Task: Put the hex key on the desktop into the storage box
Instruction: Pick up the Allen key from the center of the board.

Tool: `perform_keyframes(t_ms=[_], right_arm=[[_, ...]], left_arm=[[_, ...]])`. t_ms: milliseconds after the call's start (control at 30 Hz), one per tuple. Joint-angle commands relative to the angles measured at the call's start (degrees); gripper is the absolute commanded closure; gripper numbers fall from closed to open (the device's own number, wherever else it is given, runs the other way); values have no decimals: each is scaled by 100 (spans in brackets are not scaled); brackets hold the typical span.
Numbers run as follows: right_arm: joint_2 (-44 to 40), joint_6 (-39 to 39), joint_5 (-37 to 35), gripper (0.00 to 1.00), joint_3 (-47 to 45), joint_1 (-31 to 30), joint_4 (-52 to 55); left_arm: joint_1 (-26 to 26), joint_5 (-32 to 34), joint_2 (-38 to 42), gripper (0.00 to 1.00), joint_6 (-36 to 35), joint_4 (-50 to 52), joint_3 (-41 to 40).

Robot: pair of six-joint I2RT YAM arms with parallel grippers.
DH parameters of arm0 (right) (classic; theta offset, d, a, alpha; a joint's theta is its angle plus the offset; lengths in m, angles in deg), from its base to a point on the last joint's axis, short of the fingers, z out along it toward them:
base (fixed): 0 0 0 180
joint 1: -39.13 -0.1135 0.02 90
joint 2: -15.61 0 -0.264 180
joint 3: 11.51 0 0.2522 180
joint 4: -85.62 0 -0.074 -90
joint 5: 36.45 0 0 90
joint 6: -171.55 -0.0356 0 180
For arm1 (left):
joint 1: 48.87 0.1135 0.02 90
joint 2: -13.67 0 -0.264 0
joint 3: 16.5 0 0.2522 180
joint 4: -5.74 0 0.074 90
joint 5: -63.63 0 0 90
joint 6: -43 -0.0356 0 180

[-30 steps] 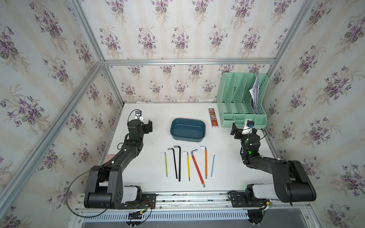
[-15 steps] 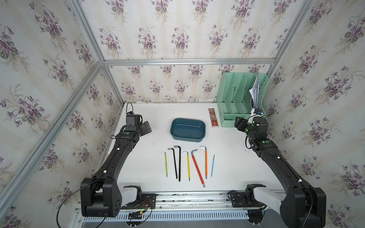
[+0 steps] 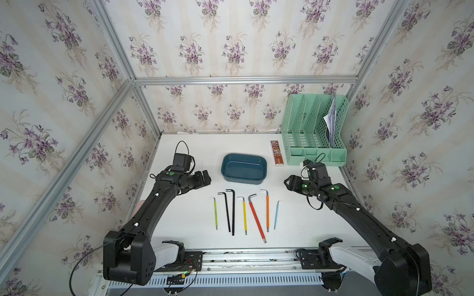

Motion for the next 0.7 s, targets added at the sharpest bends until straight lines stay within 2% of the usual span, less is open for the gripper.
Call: perform_keyframes(t_ms=[0,133,300,533,667], right_arm=[[242,-291,-263,34,19,-351,452],[438,-778,-508,41,-94,-735,497],[752,-993,-1042,44,223,-1431,1051],[1288,-1141,-828,51,227,-1757,1158],[1470,-1181,-766,53,224,-1889,1074]], left_arm=[[-260,-185,-182,1,-263,168,175],[-532,-229,-287,1,-333,-62,147],[-568,-198,-306,1,-445,-118,182],[-567,-148,-596,1,-601,-154,403],[-564,-52,-576,1,-617,-442,263]])
